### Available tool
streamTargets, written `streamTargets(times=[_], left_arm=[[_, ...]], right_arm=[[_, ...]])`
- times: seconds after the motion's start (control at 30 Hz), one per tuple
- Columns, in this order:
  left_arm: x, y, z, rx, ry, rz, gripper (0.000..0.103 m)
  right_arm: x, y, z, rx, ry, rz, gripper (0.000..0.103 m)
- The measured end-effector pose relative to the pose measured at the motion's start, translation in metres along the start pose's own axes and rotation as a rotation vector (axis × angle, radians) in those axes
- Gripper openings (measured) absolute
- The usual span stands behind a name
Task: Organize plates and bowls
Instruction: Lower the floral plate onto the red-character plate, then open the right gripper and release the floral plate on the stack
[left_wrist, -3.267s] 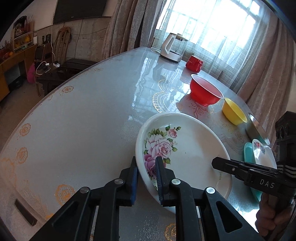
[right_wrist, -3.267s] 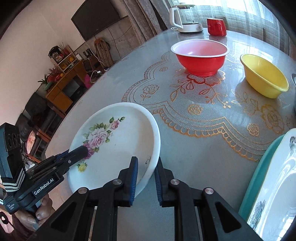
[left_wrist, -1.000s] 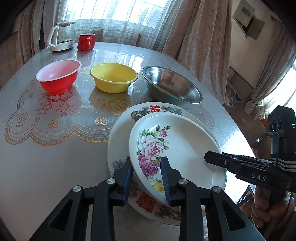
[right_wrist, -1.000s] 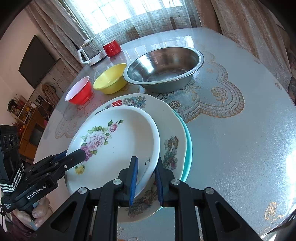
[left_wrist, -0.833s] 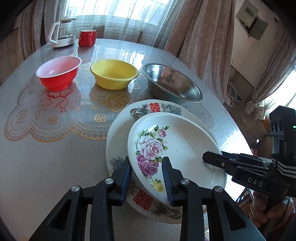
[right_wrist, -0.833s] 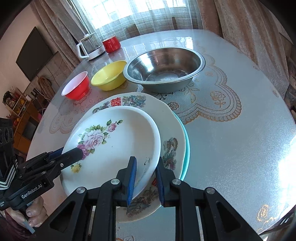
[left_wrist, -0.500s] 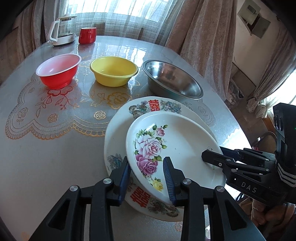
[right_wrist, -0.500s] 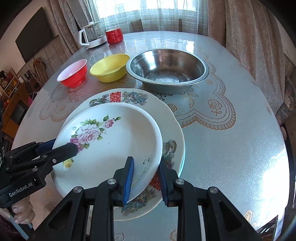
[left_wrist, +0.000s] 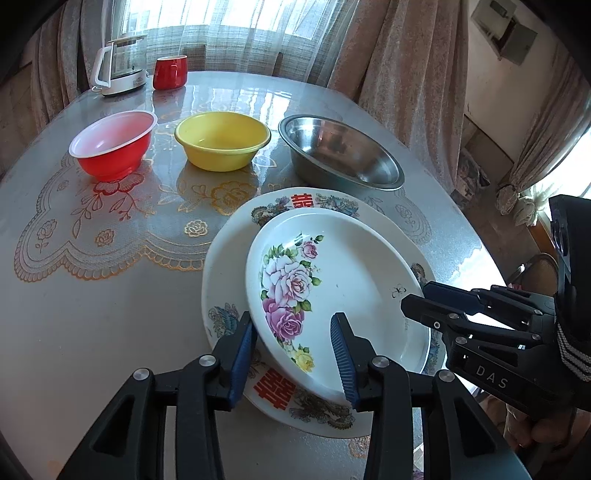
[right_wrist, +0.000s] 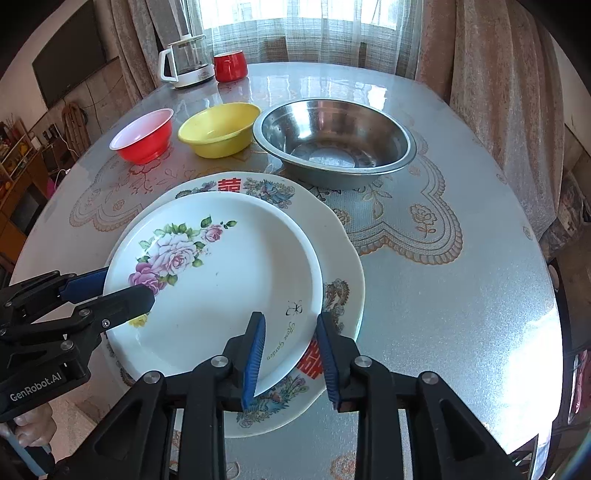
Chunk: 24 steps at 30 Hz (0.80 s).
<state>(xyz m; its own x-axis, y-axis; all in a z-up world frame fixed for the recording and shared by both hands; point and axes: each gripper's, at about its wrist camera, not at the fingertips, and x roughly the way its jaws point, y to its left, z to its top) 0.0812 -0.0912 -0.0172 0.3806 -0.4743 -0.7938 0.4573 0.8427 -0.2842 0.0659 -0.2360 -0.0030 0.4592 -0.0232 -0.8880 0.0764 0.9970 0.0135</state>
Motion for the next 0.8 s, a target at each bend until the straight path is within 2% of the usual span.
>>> streamTargets(times=[0.23,0.37,0.57,0.8], left_arm=[[-0.005,-0.003,-0.004,0.018,0.001,0.018,0.043],[-0.009,-0.004,-0.004,0.025,-0.008,0.044,0.048],[-0.014,-0.002,-0.008,0.02,-0.028,0.056,0.049],[-0.023,-0.002,-0.01,0.027,-0.077,0.124,0.049]], right_arm=[[-0.001,-0.004,0.0,0.018,-0.005,0.019,0.029],[-0.002,-0.001,-0.002,0.007,-0.014,0.005,0.029],[-0.003,0.002,-0.004,-0.012,-0.03,-0.008,0.031],[-0.002,0.004,-0.007,-0.036,-0.056,-0.015,0.032]])
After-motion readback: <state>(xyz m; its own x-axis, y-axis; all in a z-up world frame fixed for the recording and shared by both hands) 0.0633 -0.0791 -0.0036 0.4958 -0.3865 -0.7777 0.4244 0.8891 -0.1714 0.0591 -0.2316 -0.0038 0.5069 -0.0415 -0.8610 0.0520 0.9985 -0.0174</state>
